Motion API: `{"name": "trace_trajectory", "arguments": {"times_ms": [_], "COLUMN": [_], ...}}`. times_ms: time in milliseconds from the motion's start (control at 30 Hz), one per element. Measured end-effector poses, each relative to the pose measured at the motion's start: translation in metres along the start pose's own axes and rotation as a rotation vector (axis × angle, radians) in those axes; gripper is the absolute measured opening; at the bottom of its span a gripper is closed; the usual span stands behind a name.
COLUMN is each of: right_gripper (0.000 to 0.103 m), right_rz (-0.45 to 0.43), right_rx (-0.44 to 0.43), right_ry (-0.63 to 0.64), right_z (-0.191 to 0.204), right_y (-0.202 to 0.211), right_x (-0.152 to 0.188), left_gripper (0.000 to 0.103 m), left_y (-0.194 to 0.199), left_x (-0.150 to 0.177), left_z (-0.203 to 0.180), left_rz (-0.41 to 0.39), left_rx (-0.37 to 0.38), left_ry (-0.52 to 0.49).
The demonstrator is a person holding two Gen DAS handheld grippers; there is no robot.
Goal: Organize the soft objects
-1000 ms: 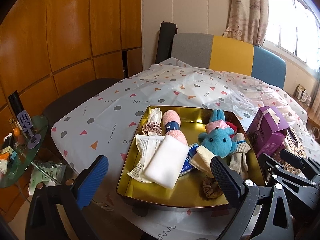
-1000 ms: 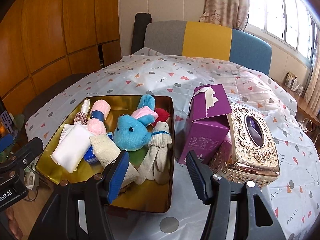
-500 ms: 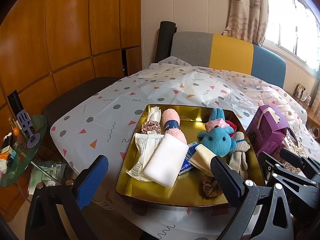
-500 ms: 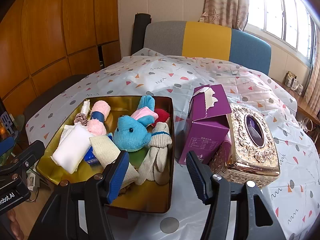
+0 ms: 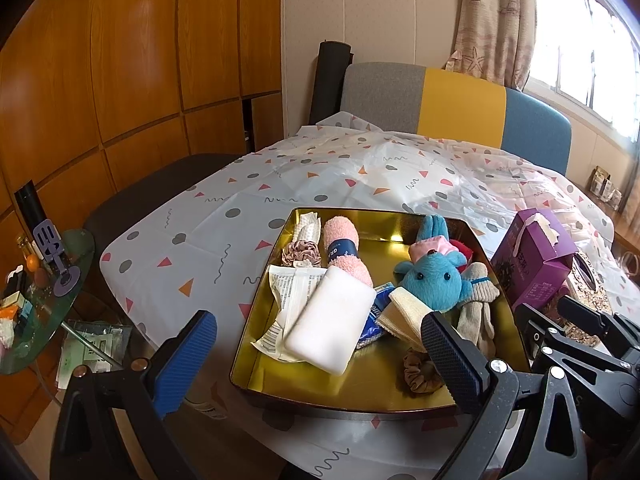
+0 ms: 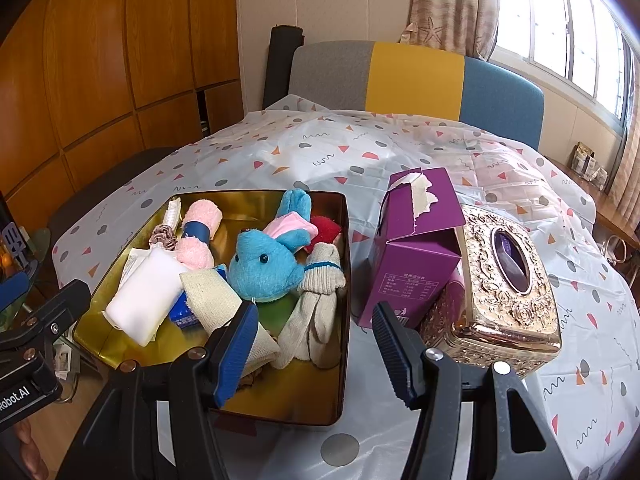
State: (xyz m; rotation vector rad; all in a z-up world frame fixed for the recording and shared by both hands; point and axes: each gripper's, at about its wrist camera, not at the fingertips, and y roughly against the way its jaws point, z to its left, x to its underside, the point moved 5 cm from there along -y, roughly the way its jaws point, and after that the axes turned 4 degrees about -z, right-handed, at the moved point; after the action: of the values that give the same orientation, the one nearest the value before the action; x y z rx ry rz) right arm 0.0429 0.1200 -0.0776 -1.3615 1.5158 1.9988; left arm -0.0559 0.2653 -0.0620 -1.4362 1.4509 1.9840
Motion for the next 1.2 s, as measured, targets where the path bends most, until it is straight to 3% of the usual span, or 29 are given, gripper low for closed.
{"name": "trace_trajectory", "arguments": {"times_ms": [1200], "right_gripper": [0.060], "right_rz": [0.019], "right_rx": [-0.008], "right_ry": [0.007], "right_z": [0.0011], "right_y": [-0.0011], "right_x": [0.0048], "left_gripper": [0.103], "left_y": [-0.0014], "left_x": [0.0021], "left_z": [0.0009], "left_rz": [0.013], "left_rx": [-0.001], "left_ry": [0.004]}}
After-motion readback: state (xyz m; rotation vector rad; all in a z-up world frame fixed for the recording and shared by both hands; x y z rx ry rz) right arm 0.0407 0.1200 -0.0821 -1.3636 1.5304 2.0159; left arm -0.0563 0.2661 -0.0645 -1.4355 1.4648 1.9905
